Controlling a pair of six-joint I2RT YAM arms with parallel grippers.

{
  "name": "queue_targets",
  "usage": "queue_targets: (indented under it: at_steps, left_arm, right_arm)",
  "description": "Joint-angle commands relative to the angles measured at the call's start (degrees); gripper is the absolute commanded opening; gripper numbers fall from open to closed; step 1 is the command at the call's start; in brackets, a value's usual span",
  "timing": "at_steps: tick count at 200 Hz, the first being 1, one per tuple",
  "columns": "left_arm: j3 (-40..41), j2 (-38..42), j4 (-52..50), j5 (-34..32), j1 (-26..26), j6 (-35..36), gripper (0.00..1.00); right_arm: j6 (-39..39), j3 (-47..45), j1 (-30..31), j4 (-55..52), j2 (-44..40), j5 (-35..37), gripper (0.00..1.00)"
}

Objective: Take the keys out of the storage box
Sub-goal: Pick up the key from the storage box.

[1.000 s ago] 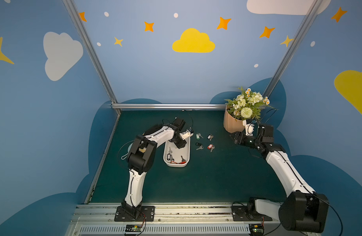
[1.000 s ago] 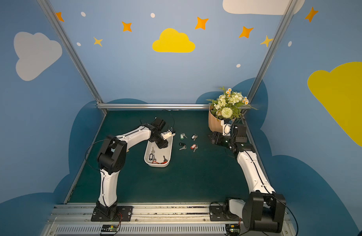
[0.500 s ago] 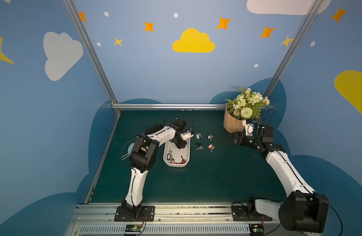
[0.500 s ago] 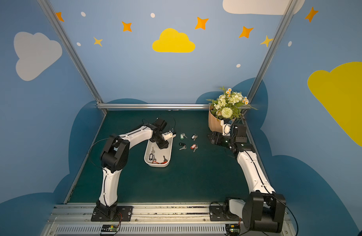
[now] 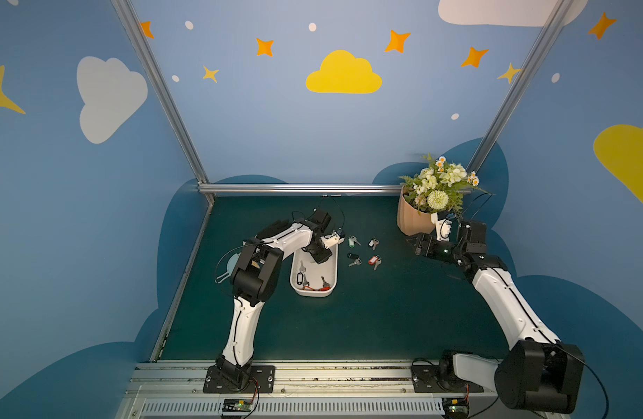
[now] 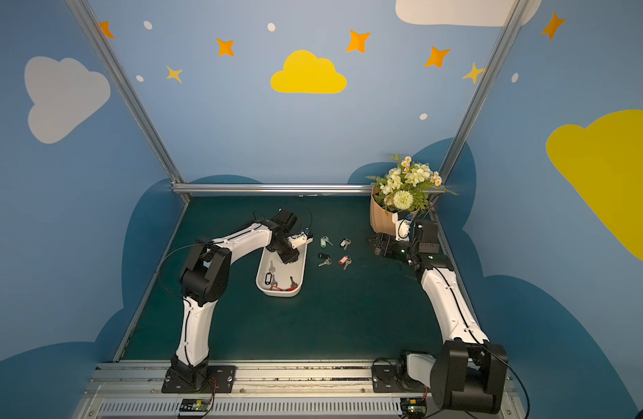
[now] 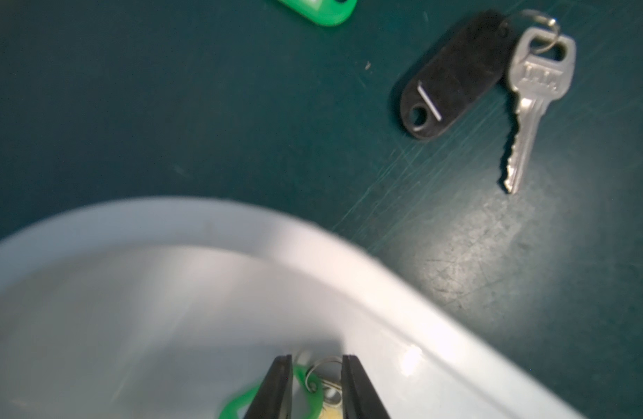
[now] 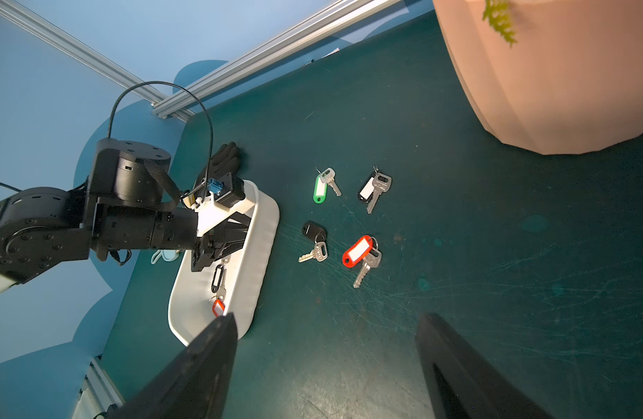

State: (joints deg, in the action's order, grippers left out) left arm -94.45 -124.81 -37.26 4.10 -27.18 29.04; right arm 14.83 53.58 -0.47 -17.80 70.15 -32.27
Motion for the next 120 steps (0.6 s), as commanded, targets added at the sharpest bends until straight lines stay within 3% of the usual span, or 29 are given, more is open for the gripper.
queue_targets:
  at_steps: [1, 67, 120]
  left_arm:
    - [0.48, -0.19, -1.59, -0.32, -0.33, 0.49, 0.24]
    - [1.2, 2.39, -0.55, 1.13, -0.43, -0.11, 0.03]
    - [3.22, 6.34, 2.3, 2.23, -0.25, -1.16, 0.03]
  right_arm:
    - [0.14, 2.14, -0.25, 0.4, -0.26, -0.69, 0.83]
    - [0.33, 1.94, -0.48, 0.41, -0.21, -0.69, 0.83]
    - [0.38, 1.61, -0.49, 0.32, -0.41, -0.62, 0.83]
